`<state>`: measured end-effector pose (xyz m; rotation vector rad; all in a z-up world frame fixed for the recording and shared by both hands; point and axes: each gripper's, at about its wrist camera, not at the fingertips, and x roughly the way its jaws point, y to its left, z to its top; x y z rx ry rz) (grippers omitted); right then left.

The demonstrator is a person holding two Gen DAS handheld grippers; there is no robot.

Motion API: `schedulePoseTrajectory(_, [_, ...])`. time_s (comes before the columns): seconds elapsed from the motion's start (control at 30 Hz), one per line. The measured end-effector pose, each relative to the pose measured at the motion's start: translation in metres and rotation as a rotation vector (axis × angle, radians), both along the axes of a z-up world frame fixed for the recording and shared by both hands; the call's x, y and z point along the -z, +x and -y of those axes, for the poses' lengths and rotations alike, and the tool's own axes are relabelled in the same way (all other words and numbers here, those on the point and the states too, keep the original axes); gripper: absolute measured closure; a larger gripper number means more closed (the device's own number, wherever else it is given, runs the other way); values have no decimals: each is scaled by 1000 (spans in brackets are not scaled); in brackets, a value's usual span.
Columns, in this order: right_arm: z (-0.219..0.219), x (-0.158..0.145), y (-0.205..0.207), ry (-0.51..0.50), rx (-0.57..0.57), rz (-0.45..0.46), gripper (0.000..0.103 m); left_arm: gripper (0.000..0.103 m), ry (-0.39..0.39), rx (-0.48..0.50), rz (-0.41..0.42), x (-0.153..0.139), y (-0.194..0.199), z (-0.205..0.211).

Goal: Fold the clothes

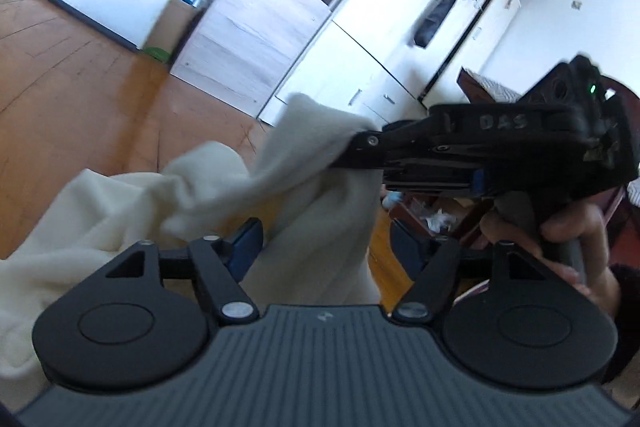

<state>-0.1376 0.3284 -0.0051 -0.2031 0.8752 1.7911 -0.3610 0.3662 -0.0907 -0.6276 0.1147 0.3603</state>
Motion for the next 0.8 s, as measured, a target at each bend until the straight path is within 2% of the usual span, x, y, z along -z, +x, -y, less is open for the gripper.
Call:
schedulePoseTrajectory(0.03, [3,2,1,0,-23,-10,90,33,13,-14,-38,3,5,-2])
schedulePoseTrajectory(0.13, [19,7,7,0,-78,-33,90,48,34,-102,-168,11,21,-13])
schedulePoseTrajectory(0.2, [25,14,12,-14,-27,7,90,65,49,-156,-231,17,30,-21])
schedulePoseTrajectory(0.23, [26,16,16,-23,4,20,90,79,70,-182,-269,18,35,-23])
schedulePoseTrajectory(0.3, [29,22,25,-41,68,43,89,84,182,-232,-375,15,51,-21])
schedulePoseTrajectory(0.37, [32,27,33,-58,131,66,83,86,285,-272,-435,7,60,-22])
schedulePoseTrajectory(0.43, [36,32,41,-76,195,89,57,87,309,-324,-443,-5,57,-33])
schedulePoseTrajectory(0.47, [37,34,46,-85,226,100,42,87,329,-382,-445,-14,54,-41])
schedulePoseTrajectory(0.53, [40,40,54,-102,290,123,43,88,443,-514,-485,-32,46,-66])
schedulePoseTrajectory(0.57, [42,42,58,-111,321,134,42,88,449,-576,-489,-44,38,-84])
schedulePoseTrajectory(0.63, [45,47,67,-128,385,157,42,87,349,-683,-455,-69,9,-129])
schedulePoseTrajectory(0.67, [46,50,71,-137,417,169,42,83,287,-738,-442,-80,-5,-151])
schedulePoseTrajectory(0.73, [49,57,78,-162,468,182,42,71,144,-905,-456,-81,-34,-185])
schedulePoseTrajectory(0.8, [52,72,84,-210,469,163,42,68,61,-1067,-464,-70,-62,-197])
